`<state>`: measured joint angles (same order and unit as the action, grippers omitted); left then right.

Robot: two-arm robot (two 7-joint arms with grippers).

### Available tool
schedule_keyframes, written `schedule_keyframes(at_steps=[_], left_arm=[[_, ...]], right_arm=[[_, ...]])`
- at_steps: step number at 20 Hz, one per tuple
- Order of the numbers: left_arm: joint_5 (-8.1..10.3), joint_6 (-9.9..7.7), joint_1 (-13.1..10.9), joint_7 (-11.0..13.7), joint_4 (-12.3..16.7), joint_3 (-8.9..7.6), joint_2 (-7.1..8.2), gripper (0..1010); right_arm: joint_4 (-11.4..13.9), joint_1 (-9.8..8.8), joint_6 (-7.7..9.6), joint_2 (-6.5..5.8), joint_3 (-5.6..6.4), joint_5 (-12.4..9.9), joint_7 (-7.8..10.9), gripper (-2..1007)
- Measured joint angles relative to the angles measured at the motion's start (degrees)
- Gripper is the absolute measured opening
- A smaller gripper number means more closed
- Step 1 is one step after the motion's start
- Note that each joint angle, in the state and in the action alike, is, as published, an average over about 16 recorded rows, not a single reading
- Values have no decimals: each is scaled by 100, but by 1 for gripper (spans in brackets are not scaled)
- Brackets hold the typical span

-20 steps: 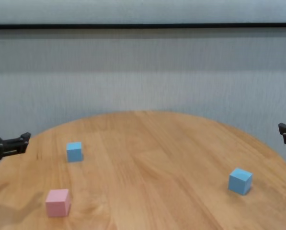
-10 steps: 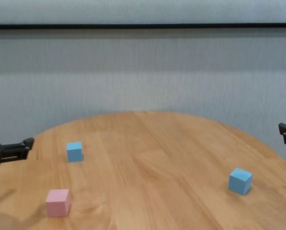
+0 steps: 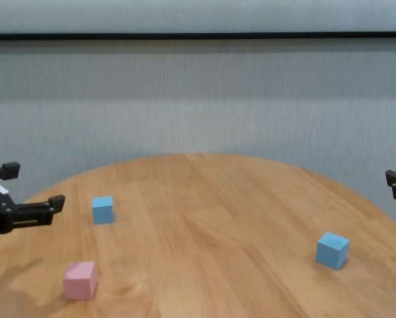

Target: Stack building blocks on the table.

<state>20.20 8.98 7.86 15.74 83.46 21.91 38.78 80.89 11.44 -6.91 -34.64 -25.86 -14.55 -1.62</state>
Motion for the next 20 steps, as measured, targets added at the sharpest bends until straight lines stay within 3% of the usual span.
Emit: schedule_keyframes(at_steps=[10,20], left_arm=[[255,340,172,945,-504,40,-35,1001],[266,433,341,1567,-789,163,-164,1001]], right_arm=[[0,0,0,0,0,0,0,1001],[0,0,0,0,0,0,0,1001]])
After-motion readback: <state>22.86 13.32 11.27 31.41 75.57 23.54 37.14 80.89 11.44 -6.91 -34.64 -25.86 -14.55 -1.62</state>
